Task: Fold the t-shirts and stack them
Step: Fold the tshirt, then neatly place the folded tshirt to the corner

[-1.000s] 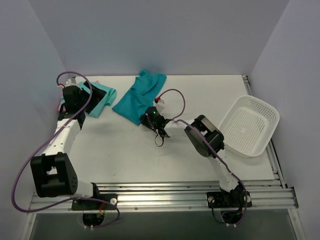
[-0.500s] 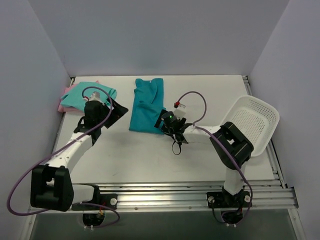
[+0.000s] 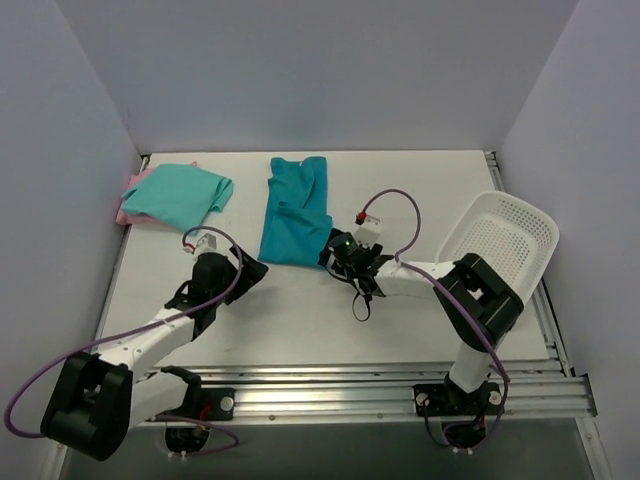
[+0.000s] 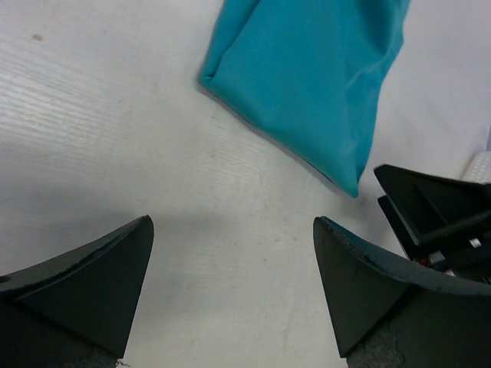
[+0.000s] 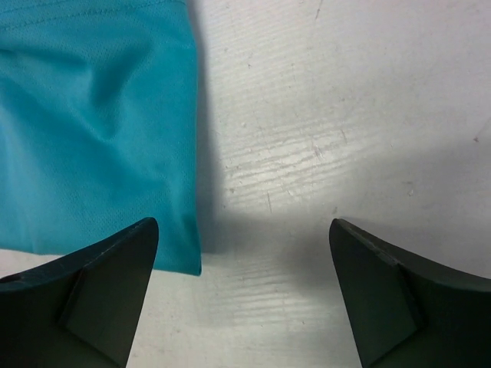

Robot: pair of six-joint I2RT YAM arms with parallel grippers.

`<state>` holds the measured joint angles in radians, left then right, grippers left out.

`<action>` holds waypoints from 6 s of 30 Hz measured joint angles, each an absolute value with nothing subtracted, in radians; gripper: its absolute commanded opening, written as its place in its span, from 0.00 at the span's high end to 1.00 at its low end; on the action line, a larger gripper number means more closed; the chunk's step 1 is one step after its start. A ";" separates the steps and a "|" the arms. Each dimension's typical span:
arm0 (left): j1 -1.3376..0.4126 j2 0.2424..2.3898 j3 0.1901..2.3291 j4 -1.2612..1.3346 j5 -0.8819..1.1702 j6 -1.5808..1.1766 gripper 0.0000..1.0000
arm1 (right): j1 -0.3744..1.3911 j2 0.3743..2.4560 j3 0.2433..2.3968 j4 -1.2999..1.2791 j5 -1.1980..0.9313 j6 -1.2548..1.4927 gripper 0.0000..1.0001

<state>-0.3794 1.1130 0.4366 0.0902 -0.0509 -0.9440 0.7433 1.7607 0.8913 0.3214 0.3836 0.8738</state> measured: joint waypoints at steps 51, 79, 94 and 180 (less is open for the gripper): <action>-0.425 1.555 0.416 0.596 -0.032 -1.070 0.98 | 0.824 1.751 0.760 0.464 0.360 0.936 1.00; -0.571 1.047 0.625 -0.059 -0.346 -1.000 0.97 | 0.942 1.676 1.092 0.076 0.591 0.893 1.00; -0.448 1.237 0.737 0.035 -0.294 -0.982 0.97 | 0.834 1.886 1.353 0.053 0.586 0.783 1.00; -0.438 1.690 1.022 0.151 -0.313 -1.477 0.12 | 0.498 1.504 0.997 0.302 0.442 0.688 0.00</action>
